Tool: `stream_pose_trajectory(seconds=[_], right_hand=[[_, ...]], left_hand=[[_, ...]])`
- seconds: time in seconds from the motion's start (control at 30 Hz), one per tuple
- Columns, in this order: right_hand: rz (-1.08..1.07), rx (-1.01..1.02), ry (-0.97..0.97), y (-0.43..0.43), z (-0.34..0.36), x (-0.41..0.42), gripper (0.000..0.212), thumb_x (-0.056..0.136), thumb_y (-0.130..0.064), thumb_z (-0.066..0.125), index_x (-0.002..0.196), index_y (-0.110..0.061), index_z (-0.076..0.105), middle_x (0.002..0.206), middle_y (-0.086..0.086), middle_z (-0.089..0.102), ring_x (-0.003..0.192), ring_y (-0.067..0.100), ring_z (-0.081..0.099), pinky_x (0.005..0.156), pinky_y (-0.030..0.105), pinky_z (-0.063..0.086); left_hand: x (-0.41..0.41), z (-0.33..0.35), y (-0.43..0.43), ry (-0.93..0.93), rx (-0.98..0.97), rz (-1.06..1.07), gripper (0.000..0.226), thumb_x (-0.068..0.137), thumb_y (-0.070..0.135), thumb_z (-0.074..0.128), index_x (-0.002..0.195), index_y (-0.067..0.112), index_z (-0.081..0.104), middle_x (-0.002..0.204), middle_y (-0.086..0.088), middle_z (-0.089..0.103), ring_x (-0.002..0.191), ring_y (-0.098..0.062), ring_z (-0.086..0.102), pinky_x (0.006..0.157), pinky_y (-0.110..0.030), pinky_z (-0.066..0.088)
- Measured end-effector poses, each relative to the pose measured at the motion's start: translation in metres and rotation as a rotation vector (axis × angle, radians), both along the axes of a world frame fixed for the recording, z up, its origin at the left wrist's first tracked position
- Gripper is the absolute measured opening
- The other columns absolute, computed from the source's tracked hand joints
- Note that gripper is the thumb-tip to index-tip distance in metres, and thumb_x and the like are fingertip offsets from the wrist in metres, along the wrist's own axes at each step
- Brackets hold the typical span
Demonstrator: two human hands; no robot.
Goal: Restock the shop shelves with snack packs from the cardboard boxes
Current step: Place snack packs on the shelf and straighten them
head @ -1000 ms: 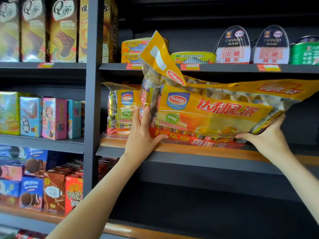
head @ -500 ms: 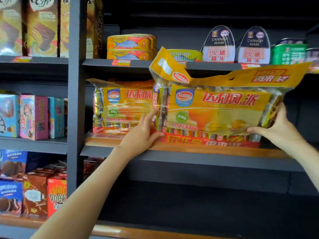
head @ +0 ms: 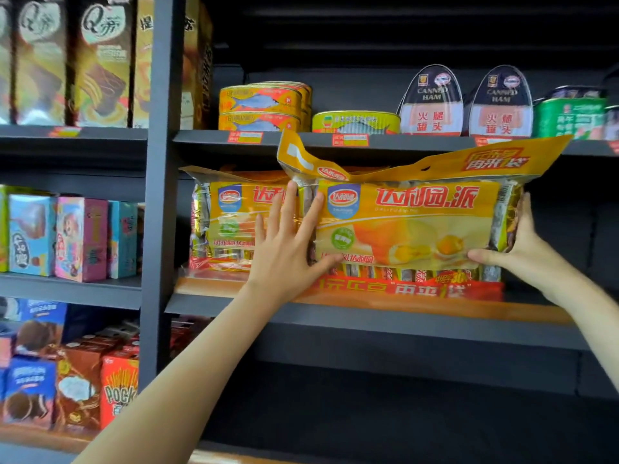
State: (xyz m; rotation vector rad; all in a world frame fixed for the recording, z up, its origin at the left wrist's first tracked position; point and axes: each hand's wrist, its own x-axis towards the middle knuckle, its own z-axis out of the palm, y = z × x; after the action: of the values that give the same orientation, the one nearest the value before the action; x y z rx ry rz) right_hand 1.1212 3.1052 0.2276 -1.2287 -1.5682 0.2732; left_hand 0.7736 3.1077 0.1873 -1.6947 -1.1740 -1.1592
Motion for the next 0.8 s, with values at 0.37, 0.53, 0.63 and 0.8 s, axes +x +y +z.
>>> stream_pose_trajectory(seconds=[0.37, 0.53, 0.63, 0.8], right_hand=[[0.089, 0.107, -0.038, 0.002, -0.004, -0.034, 0.117, 0.075, -0.028, 0.079, 0.149, -0.043, -0.01, 0.148, -0.009, 0.036, 0.131, 0.02, 0.042, 0.109, 0.045, 0.034], [0.116, 0.116, -0.107, -0.001, -0.003, -0.072, 0.127, 0.065, -0.049, 0.077, 0.147, -0.04, -0.02, 0.152, -0.005, 0.033, 0.131, 0.021, 0.043, 0.106, 0.042, 0.035], [0.127, 0.139, -0.107, -0.002, -0.003, -0.096, 0.131, 0.056, -0.062, 0.072, 0.147, -0.038, -0.02, 0.153, -0.005, 0.031, 0.131, 0.02, 0.042, 0.105, 0.039, 0.036], [0.071, 0.203, -0.143, 0.0, -0.01, -0.129, 0.129, 0.055, -0.071, 0.067, 0.148, -0.036, -0.015, 0.147, -0.001, 0.039, 0.123, 0.024, 0.05, 0.098, 0.041, 0.044]], left_hand=[[-0.035, -0.007, 0.015, -0.044, 0.058, -0.265, 0.088, 0.087, 0.061, 0.049, 0.154, 0.025, 0.003, 0.159, -0.009, -0.019, 0.147, -0.024, -0.016, 0.116, -0.045, 0.012], [-0.068, -0.011, 0.01, -0.025, 0.089, -0.076, 0.075, 0.093, 0.05, 0.043, 0.153, 0.028, 0.003, 0.158, -0.017, -0.009, 0.144, -0.046, -0.008, 0.111, -0.067, 0.012], [-0.077, -0.016, 0.006, 0.125, 0.199, 0.125, 0.067, 0.091, 0.029, 0.041, 0.151, 0.029, 0.011, 0.157, -0.015, -0.004, 0.144, -0.045, -0.006, 0.11, -0.067, 0.004], [-0.093, -0.015, -0.002, 0.154, 0.147, 0.185, 0.072, 0.084, 0.024, 0.034, 0.152, 0.029, 0.01, 0.158, -0.02, 0.006, 0.145, -0.041, -0.008, 0.112, -0.065, 0.003]])
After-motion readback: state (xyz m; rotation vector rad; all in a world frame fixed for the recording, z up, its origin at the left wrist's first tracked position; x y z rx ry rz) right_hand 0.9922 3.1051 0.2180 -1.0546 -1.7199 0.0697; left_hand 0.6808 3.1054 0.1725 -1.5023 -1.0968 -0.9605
